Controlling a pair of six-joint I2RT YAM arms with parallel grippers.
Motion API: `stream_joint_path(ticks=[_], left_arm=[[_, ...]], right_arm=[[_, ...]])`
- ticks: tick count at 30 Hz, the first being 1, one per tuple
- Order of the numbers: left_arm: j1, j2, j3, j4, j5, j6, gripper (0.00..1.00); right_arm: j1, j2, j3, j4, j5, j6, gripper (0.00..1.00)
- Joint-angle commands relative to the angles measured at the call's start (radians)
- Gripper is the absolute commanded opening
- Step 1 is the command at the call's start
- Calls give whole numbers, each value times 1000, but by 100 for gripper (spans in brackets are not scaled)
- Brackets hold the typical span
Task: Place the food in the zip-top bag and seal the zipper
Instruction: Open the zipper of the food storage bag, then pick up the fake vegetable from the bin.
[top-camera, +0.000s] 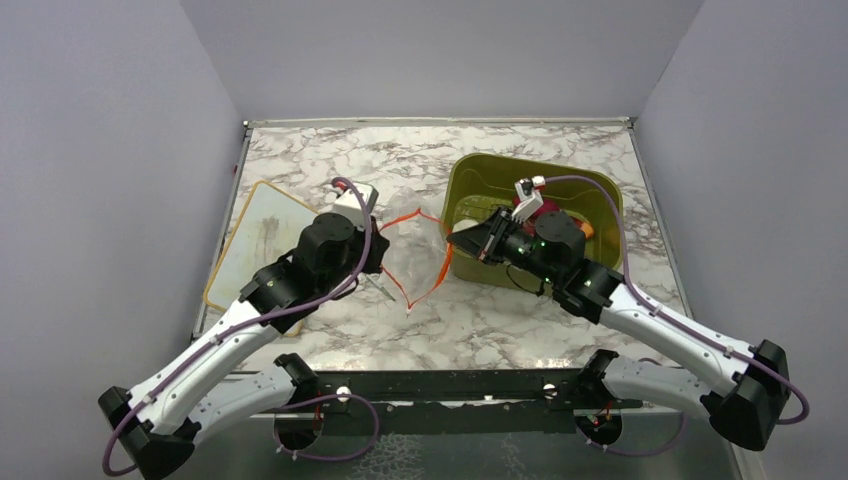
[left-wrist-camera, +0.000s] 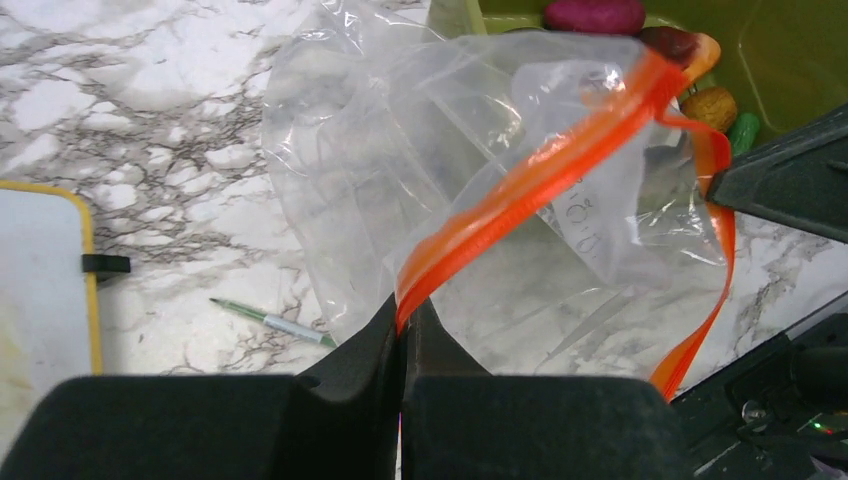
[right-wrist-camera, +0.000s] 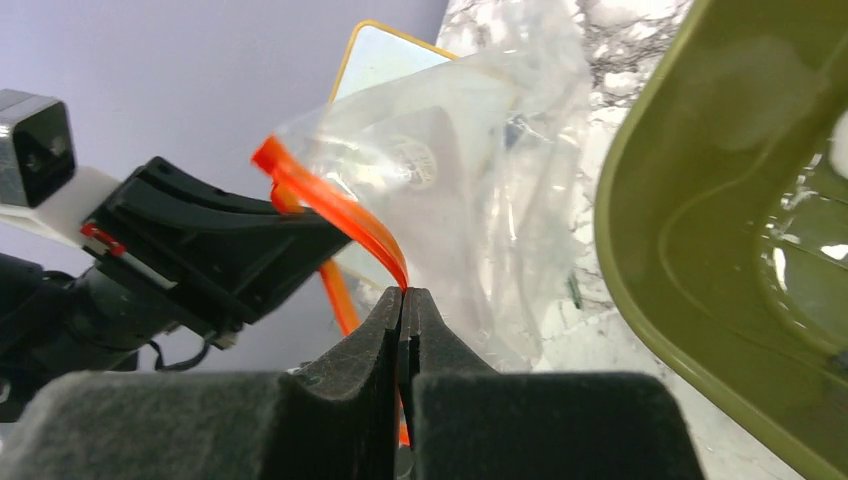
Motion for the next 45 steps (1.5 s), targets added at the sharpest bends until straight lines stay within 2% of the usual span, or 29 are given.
stream_joint_path(ticks=[1,4,10,13,19,22,24,25,26,32,38,41,45], left_arm=[[0,-72,11,-107,-96,24,0],[0,-108,5,-114,-55,54,0],[0,-116,-28,-75,29,92,0],[1,-100,-42,-75,47,90,0],[1,-90,-49,-72,84,80,0],[0,-96,-42,-75,106,88,0],[0,-105,-36,-83,108,92,0],[0,-109,-33,-86,105,94,0],[1,-115,-34,-89,98,96,0],[0,-121,-46,-73,9,148,0],[0,-86,-71,63,-86,199,0],[1,-60,-79,128,-147,179,0],[1,-2,-29,114,-191,151,0]], right_arm=[[6,-60,-33,-119,69,-92,2],[6,-71,-31,-187,23,-162,2],[6,-61,-23,-174,-152,-296,2],[6,-18,51,-248,-235,-371,7],[5,-41,84,-273,-218,-391,32],[6,-55,110,-312,-147,-366,56],[6,-57,145,-361,-75,-366,79],[6,-55,166,-390,-31,-377,85],[6,-52,187,-421,20,-394,87],[4,38,390,-662,275,-527,86],[2,102,487,-723,457,-662,82],[-27,163,531,-758,509,-695,78],[-80,241,562,-784,517,-714,74]])
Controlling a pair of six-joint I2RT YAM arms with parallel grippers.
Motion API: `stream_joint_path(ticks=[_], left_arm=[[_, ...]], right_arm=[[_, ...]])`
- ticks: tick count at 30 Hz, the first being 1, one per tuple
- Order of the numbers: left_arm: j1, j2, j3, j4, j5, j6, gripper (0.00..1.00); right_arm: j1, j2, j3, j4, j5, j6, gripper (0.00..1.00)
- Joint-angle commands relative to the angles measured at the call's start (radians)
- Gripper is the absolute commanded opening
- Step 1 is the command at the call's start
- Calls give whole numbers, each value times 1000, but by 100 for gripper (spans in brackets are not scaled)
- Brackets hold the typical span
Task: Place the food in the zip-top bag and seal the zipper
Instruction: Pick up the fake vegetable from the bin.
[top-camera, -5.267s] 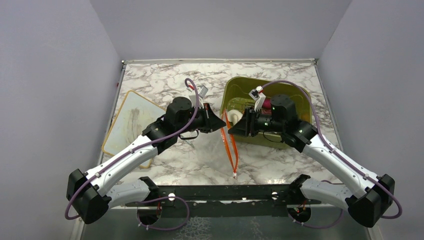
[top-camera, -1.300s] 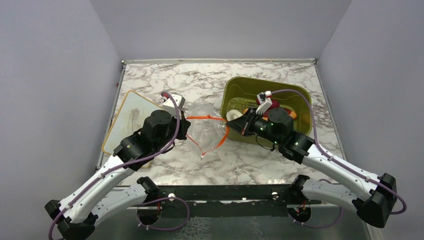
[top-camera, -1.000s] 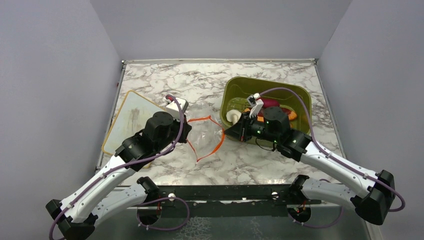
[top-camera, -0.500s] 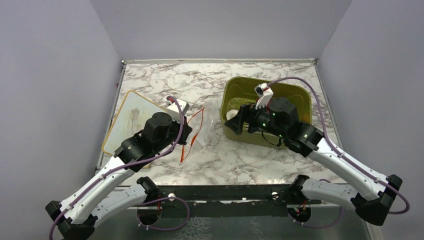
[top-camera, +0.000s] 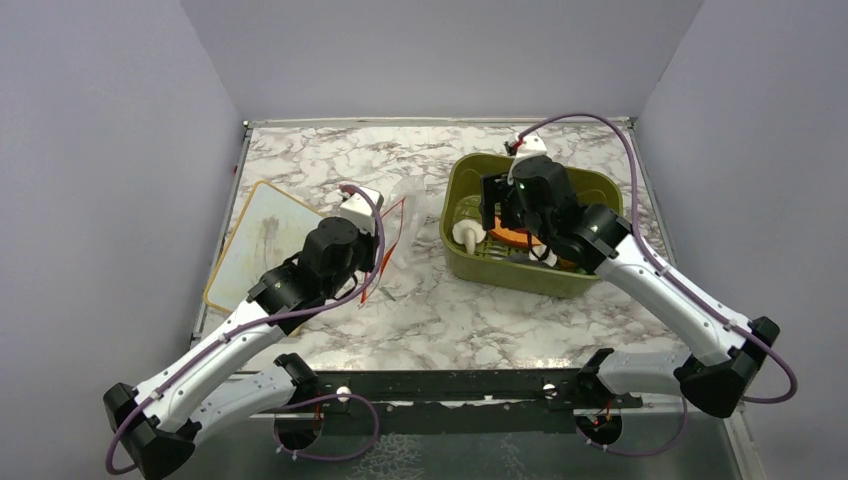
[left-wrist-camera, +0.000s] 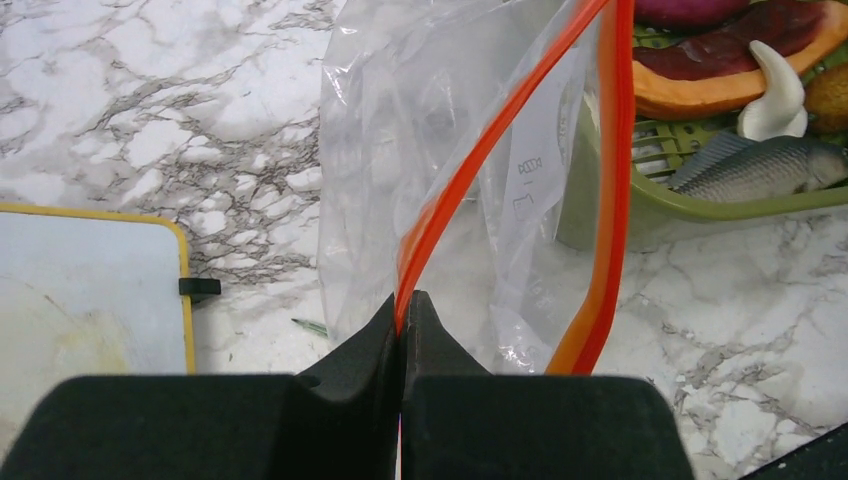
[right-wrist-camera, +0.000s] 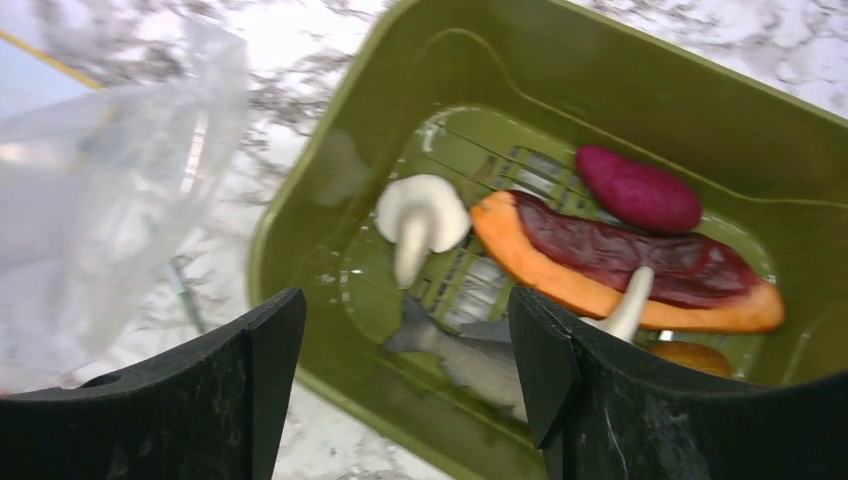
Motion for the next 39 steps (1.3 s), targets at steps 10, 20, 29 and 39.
stream_joint_path(ticks=[10,20,29,39], left_arm=[[57,208,157,50,-67,-61,0],[251,317,155,133,125,-32,0],[195,342,94,188,130,-13,0],[194,260,42,211,103,2,0]], right_arm=[[-261,154,-29,-18,-95,-95,64],[-341,374,6,30,199,-41,63],[-433,467,-9,101,184,74,85],[-484,510,29,-39,191,731,78]])
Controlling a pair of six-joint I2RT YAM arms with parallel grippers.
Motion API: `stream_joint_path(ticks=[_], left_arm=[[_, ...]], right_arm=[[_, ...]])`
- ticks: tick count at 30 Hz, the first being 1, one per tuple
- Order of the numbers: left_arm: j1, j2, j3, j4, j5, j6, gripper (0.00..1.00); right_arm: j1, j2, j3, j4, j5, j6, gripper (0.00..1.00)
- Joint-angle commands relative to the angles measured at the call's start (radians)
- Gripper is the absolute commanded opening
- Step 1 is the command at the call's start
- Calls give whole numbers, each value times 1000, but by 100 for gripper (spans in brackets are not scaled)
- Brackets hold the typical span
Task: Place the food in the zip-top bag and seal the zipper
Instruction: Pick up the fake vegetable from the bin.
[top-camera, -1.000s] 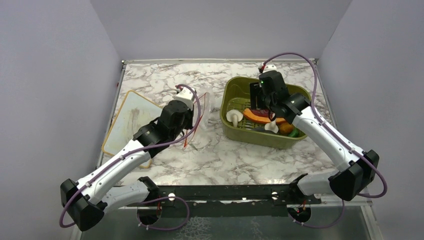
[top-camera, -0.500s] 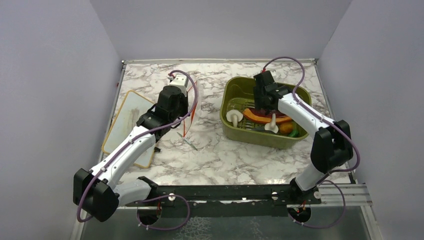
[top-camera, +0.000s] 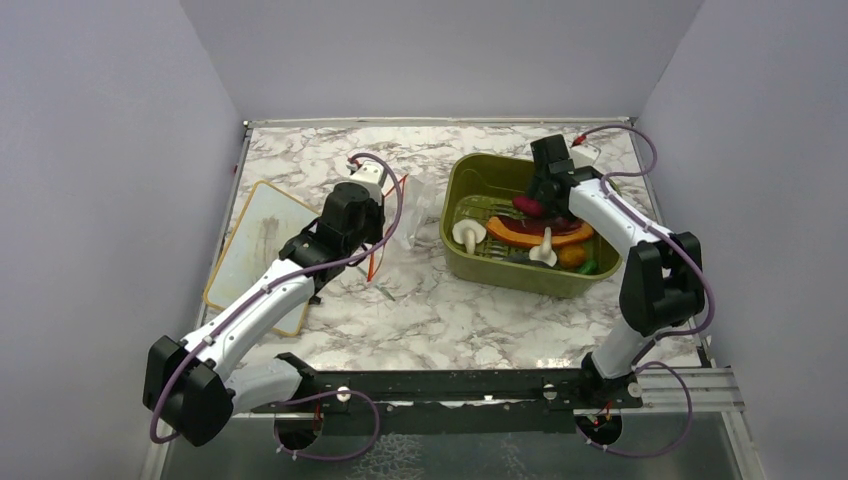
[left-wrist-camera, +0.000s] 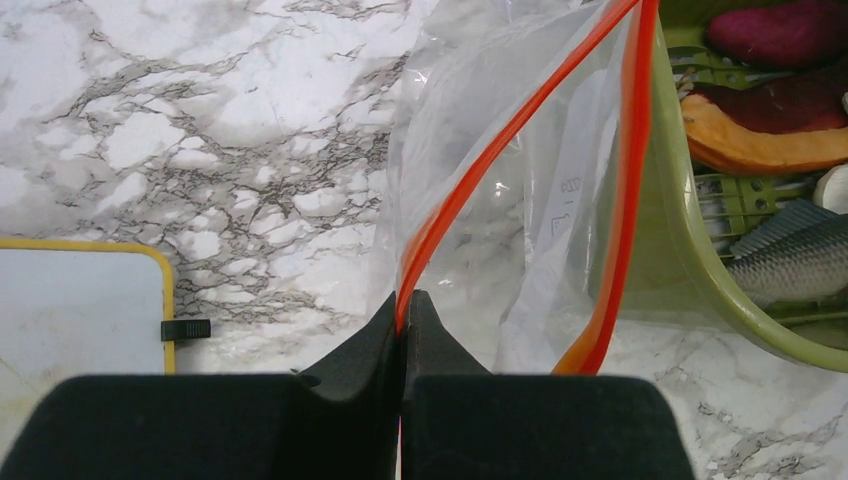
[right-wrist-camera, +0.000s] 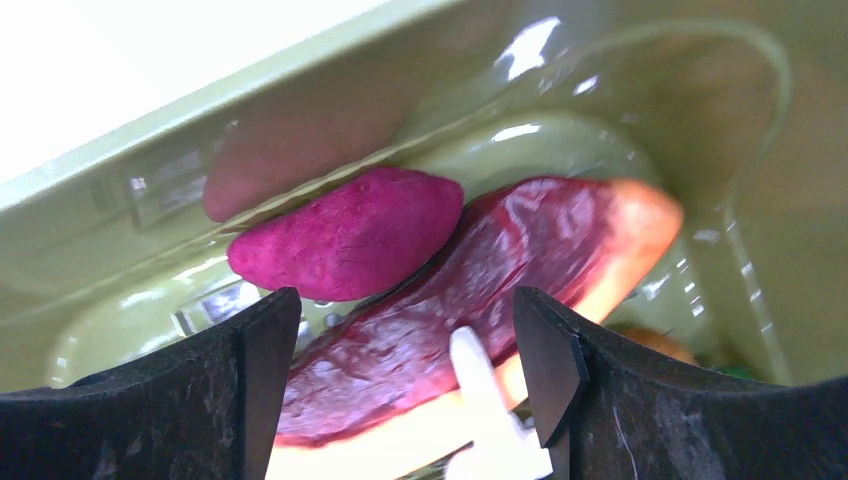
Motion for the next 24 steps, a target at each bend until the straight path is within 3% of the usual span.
stream_joint_path(ticks=[1,8,18,24], left_arm=[[-2,-67,-31,52,-12,20,0],[-2,-77,-35,60,-11,17,0],[-2,-86,-43,66,1,16,0],[-2,-92,-45,68,2,16,0]], right_arm=[[7,43,58,-135,31,441,77],[7,127,104,-298,0,806,76],[6,198,86,-199,-39,857,75],[7,134,60,-184,-40,881,75]])
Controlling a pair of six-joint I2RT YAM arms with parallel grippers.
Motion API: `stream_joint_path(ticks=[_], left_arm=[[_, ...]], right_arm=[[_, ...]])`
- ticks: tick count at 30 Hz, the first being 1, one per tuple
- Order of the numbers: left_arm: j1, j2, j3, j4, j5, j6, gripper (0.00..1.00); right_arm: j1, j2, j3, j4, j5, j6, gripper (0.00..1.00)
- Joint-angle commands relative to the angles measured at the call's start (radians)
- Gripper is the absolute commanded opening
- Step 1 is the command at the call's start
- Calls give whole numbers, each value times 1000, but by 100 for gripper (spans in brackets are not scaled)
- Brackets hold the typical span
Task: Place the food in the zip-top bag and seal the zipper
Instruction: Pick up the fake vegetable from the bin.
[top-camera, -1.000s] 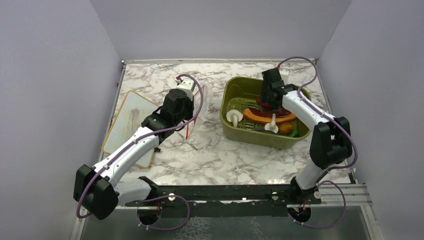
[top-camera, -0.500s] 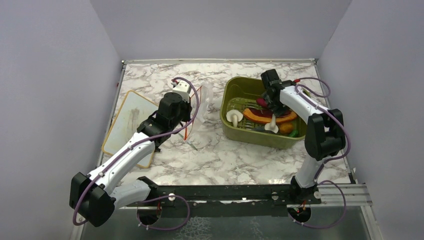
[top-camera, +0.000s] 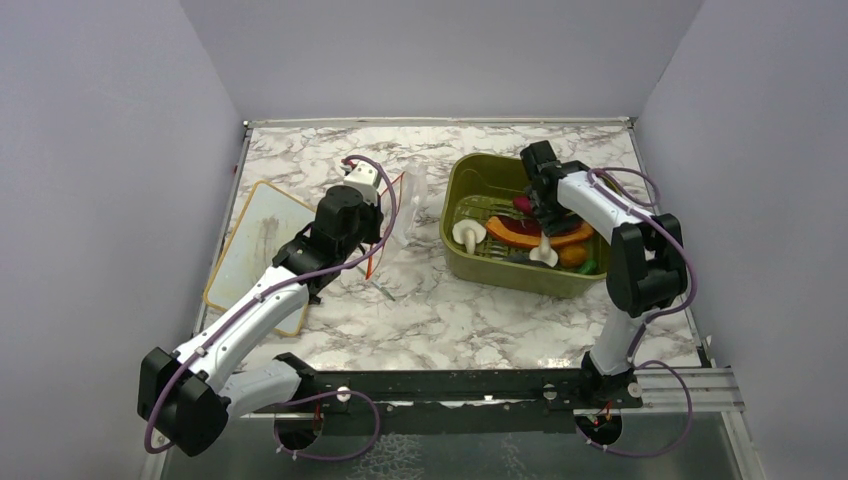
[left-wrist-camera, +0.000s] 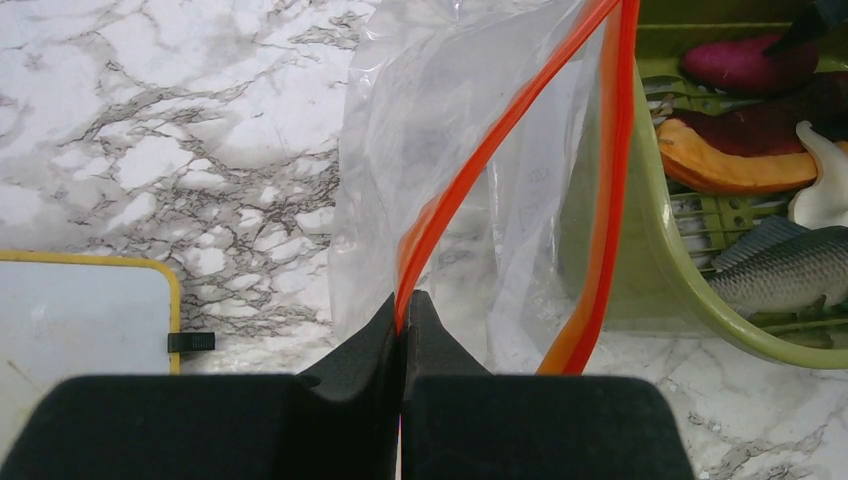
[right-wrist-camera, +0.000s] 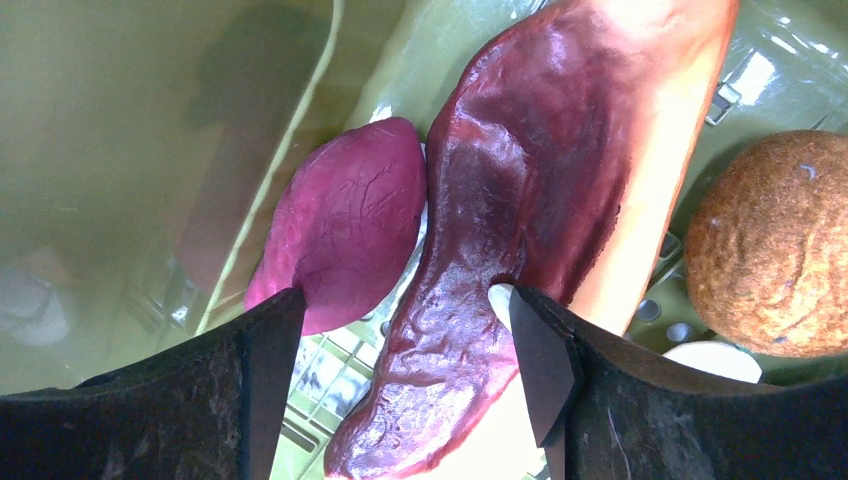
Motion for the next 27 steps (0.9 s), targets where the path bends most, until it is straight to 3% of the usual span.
stream_joint_path(ticks=[1,16,27], left_arm=[[-2,-26,-10,32,5,6,0],[-3,-41,-12,30,-6,14,0],[-2,-48,-13,31,-7,17,0]], right_arm=[[4,-23,-31,53,-23,85,75],[2,-22,-74,109,12,195,72],[2,3,-53,150,19,182,72]])
